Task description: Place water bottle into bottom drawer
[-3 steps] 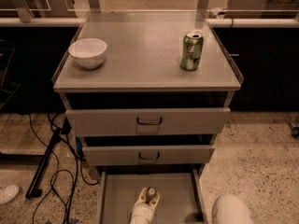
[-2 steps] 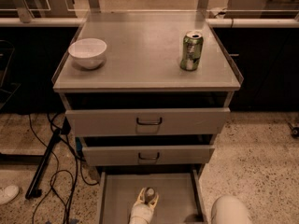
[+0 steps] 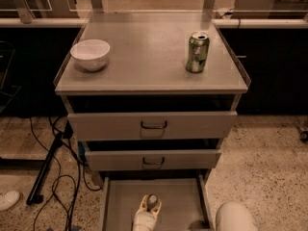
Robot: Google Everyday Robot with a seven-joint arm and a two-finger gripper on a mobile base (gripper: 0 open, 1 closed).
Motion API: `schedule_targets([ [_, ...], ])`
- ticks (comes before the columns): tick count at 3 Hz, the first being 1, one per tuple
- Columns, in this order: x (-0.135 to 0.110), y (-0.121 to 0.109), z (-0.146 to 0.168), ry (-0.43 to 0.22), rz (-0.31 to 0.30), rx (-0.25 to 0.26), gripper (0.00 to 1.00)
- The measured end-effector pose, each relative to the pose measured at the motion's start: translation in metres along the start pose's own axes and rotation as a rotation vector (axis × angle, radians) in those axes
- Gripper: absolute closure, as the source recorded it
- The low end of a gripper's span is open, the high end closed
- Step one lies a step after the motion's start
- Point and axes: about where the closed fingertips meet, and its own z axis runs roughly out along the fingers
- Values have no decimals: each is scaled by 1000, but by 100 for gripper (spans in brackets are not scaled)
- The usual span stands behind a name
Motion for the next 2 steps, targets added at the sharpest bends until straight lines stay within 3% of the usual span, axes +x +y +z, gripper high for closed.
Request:
schedule_targets([
  [2,6,5,-1,-2,-14,4,100],
])
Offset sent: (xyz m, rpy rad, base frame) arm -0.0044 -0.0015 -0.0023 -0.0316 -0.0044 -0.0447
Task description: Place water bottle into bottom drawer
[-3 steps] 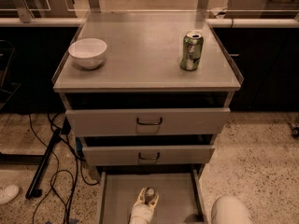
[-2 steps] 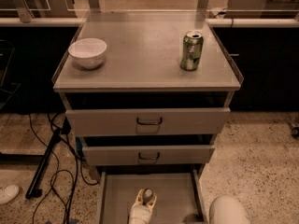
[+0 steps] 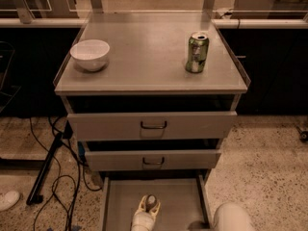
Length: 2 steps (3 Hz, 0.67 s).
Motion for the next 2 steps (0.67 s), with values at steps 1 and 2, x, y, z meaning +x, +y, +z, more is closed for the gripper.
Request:
schedule_targets([
  [1,2,1,-1,-2,-2,4,100],
  [2,3,5,-2,-5,-4,5,100],
])
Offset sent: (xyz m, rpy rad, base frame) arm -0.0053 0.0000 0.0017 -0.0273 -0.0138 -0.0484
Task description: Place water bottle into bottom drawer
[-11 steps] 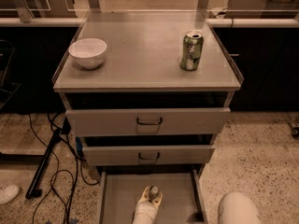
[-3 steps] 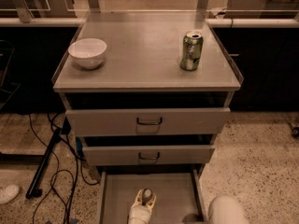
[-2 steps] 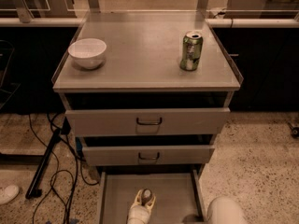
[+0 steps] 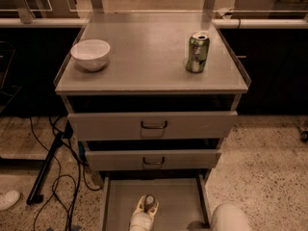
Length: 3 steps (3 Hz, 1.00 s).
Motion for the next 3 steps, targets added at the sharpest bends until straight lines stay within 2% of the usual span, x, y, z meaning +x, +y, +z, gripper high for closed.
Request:
schedule_targets([
  [1,1,3,1,1,1,5,100],
  [3,1,3,1,1,1,5,51],
])
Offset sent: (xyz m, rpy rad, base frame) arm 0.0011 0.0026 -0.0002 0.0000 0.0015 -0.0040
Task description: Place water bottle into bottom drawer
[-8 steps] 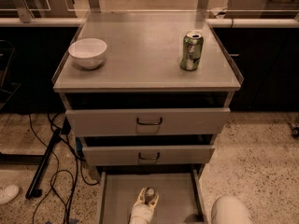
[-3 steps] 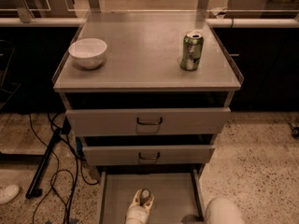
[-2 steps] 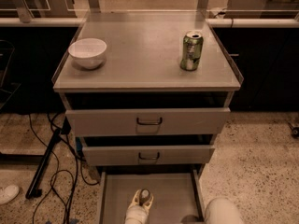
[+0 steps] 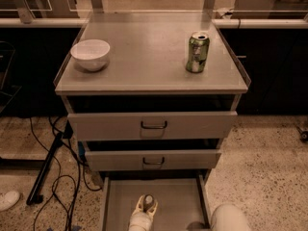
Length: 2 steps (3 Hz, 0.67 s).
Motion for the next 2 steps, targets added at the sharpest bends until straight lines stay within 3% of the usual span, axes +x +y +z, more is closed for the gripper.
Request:
schedule_targets([
  [1,0,0,0,0,0,0,20],
  [2,0,0,0,0,0,0,0],
])
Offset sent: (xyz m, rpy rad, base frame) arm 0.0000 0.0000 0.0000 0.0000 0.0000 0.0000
